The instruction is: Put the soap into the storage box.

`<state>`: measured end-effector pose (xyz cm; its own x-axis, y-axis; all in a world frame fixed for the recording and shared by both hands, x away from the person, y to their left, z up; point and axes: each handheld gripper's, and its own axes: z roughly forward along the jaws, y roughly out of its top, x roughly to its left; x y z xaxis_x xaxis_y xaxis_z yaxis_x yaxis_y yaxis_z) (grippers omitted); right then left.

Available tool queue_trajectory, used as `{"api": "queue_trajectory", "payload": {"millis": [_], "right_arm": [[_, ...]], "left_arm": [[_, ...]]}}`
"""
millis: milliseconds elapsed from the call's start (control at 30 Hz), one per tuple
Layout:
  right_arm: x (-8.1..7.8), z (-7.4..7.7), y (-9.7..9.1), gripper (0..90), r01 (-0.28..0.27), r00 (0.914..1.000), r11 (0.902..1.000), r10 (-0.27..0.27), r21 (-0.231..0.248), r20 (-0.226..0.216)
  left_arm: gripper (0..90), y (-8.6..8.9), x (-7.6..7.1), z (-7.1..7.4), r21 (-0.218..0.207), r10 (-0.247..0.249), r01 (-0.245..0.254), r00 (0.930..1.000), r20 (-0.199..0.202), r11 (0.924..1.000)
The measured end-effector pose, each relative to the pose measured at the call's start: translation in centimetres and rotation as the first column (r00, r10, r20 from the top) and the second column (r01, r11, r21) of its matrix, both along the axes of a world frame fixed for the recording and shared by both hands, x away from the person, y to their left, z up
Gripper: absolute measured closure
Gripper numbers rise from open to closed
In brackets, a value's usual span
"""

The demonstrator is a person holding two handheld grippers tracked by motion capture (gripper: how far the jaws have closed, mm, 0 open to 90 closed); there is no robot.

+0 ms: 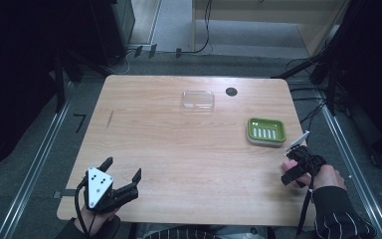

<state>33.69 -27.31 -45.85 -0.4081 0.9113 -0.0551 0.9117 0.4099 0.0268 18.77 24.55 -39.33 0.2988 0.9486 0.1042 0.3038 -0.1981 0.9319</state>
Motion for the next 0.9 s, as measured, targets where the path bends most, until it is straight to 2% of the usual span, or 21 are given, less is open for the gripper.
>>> {"api": "queue_trajectory", "payload": {"millis": [167,500,900], "right_arm": [[0.6,-0.1,-0.2,0.0,0.017,0.9998,0.9999,-0.017,0.004,0.008],[1.5,-0.5,-0.4,0.0,0.013,0.9999,0.9999,-0.013,0.008,-0.002],[2.7,-1.6,-1.1,0.0,0.025,0.9991,0.9989,-0.024,0.04,-0.036]], "left_arm": [[13.4,0.0,0.0,0.0,-0.001,0.001,-0.001,1.0,0.0,1.0],[13.4,0.0,0.0,0.0,-0.001,0.001,-0.001,1.0,-0.001,1.0],[13.4,0.0,0.0,0.0,-0.002,0.0,0.0,1.0,-0.001,1.0]]}}
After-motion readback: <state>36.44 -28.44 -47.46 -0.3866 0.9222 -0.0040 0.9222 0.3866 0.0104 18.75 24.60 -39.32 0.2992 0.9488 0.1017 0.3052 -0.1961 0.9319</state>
